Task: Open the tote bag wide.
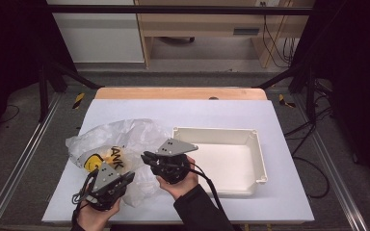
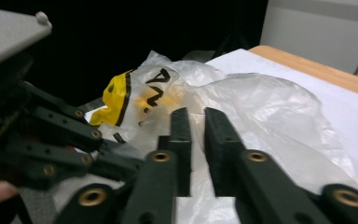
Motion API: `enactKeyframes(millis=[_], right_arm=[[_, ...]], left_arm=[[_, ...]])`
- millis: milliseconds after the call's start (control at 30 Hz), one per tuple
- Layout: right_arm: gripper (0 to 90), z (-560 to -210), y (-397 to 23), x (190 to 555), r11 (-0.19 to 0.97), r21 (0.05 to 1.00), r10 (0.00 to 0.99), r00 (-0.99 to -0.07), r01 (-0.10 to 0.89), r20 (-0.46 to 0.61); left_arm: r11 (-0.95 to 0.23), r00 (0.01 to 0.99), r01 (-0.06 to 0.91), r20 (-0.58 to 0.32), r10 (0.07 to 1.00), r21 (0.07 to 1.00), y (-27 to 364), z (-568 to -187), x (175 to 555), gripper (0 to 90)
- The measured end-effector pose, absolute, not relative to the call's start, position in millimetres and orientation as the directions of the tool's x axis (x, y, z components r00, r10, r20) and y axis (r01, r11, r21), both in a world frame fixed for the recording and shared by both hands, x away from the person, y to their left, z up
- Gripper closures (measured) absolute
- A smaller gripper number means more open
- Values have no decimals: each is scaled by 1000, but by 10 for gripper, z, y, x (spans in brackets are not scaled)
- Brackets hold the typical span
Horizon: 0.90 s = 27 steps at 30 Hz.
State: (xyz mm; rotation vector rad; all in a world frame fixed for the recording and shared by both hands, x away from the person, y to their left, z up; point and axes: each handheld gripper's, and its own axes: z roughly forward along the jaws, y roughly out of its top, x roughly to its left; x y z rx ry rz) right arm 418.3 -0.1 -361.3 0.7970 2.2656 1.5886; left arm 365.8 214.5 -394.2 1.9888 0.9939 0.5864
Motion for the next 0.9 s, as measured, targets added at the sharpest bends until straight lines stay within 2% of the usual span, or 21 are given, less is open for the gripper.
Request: enactKeyframes(millis=[233, 500, 633, 700, 900], right_arm=[[629, -3763, -164, 4066, 207, 935, 589, -800, 289, 117], [508, -4163, 99, 4012, 311, 899, 577, -813, 308, 79], [486, -4326, 268, 4039, 342, 881, 569, -818, 328, 84], [524, -4383, 333, 4050, 357, 871, 567, -820, 337, 85], [820, -4495, 461, 4043, 427, 825, 536, -838, 371, 100]], left_arm=[[-306, 566, 409, 24, 824, 860, 2262, -3859, 3634, 895], [-262, 561, 383, 2, 828, 886, 2402, -3767, 3577, 896], [-237, 565, 376, -19, 825, 896, 2484, -3726, 3567, 897], [-231, 567, 371, -23, 823, 899, 2526, -3700, 3557, 897], [-199, 545, 362, -33, 838, 911, 2655, -3654, 3566, 897]])
